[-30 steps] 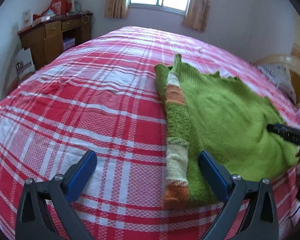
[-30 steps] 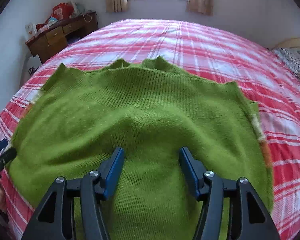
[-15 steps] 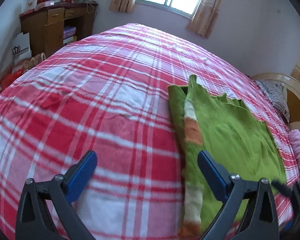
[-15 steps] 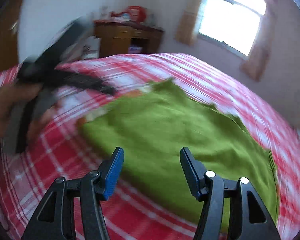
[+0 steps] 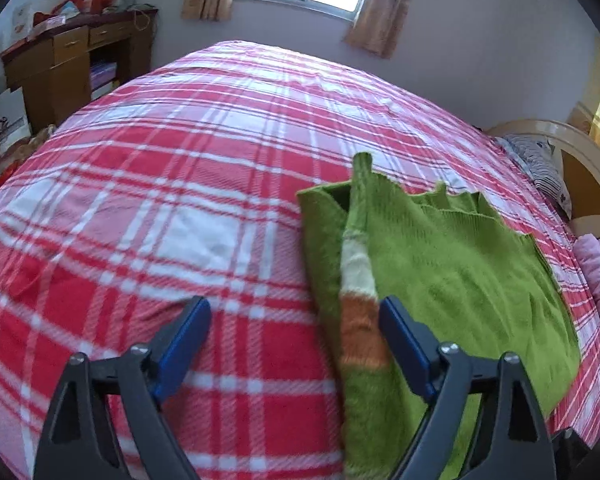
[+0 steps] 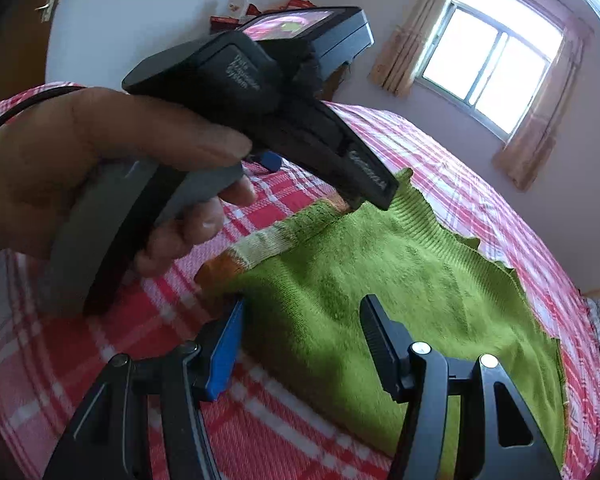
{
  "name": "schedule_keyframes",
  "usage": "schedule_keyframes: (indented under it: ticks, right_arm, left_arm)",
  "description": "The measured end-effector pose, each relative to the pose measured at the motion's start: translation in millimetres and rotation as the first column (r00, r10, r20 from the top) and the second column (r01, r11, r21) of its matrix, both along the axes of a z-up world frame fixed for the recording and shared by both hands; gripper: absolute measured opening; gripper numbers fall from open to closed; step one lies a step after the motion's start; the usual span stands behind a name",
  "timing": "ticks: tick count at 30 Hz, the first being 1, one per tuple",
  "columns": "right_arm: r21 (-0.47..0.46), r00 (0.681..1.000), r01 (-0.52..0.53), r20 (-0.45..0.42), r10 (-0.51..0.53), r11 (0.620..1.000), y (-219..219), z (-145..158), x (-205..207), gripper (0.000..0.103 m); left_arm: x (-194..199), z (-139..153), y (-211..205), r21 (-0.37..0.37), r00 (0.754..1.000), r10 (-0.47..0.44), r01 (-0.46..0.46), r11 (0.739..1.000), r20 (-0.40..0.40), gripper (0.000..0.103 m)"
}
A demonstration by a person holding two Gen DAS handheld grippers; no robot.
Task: Fold small clothes
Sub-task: 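Close the left tool on the striped side edge while the right tool closes beside it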
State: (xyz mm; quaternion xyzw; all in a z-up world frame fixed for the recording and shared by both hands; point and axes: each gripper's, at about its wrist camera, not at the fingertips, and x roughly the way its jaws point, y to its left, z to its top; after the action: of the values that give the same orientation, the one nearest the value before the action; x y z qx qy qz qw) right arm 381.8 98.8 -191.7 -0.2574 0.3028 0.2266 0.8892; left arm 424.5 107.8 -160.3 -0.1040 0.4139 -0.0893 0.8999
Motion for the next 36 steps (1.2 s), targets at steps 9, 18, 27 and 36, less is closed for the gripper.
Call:
schedule_keyframes:
  ticks: [9,18,27,36]
  right_arm:
    - [-0.011,1.0,-0.021,-0.011,0.021,1.0,8,-3,3,0.036]
    - [0.017,0.999,-0.021,-0.047,0.022,1.0,5,-4,6,0.033]
    - [0.009,0.999,-0.019,-0.033,0.02,1.0,9,-8,6,0.033]
    - [0.005,1.0,-0.019,-0.023,0.019,1.0,12,-10,3,0.033]
  left_arm:
    - [32,-4,-18,0.064,1.0,-0.027,0.028,0.998,-0.016,0.087]
    - [32,-7,-11,0.007,0.999,-0.035,0.035,0.999,0.01,0.069]
    - [37,-8,-15,-0.022,0.998,-0.068,0.068,0.997,-0.007,0.057]
    - [37,-7,-13,-0.044,0.997,-0.076,0.076,0.996,0.0,0.049]
